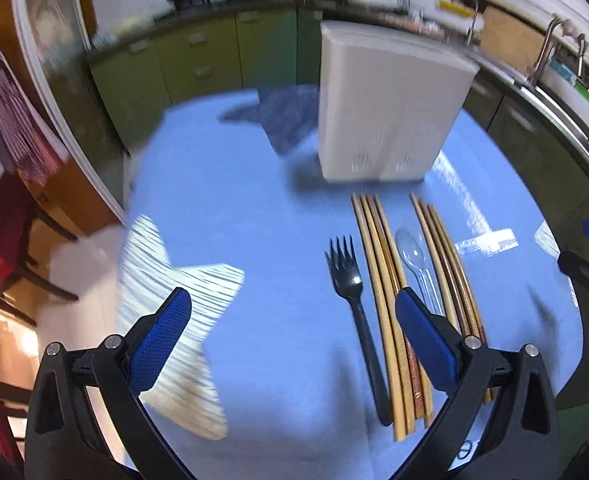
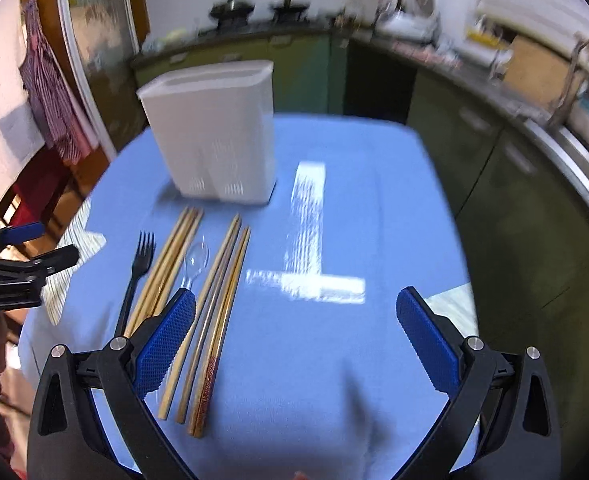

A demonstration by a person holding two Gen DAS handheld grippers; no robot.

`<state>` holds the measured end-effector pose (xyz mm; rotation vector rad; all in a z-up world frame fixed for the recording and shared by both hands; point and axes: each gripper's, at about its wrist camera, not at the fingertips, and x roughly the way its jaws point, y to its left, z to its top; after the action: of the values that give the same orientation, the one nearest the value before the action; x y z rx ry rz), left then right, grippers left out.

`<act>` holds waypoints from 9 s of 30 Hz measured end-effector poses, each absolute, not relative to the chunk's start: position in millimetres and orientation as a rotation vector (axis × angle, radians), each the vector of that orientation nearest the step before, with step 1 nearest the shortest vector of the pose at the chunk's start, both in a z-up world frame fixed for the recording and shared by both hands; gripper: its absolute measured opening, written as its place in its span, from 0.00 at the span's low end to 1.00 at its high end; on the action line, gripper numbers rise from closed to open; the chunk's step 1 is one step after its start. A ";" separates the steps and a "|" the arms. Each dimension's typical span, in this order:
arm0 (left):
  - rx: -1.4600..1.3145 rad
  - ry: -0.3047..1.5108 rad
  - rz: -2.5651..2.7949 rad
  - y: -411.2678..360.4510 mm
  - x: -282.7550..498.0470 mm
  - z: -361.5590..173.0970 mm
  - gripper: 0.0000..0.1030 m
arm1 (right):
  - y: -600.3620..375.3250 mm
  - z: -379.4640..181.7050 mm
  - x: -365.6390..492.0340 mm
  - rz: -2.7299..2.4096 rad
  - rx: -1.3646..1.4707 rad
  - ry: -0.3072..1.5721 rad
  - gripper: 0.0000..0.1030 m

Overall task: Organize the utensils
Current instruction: 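Lower the left tool onto the black fork and close on it, then lift the black fork with the left tool while the right tool grasps the clear spoon, then drop the fork into the white caddy with the left tool while the right tool carries the spoon there, then release the clear spoon into the white caddy with the right tool, then grasp one wooden chopstick with the left tool while the right tool grasps another, then lift the chopsticks upright and carry them over the white caddy with both tools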

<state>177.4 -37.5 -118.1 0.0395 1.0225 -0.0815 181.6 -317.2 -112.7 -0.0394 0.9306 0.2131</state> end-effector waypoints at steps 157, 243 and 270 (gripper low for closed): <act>-0.047 0.398 -0.270 -31.3 225.2 7.9 0.19 | -261.7 48.6 304.0 0.219 0.145 0.274 0.10; 0.020 0.873 -0.209 -43.1 210.0 -92.5 0.06 | -259.9 -198.0 264.4 0.320 0.039 1.181 0.18; 0.019 0.787 -0.220 -32.3 190.3 -72.7 0.06 | -289.5 -126.7 222.2 0.326 0.110 0.900 0.06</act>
<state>190.3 -32.3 -72.7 0.0194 0.7866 -0.2204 222.1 -289.5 -126.7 0.1096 0.9005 0.3256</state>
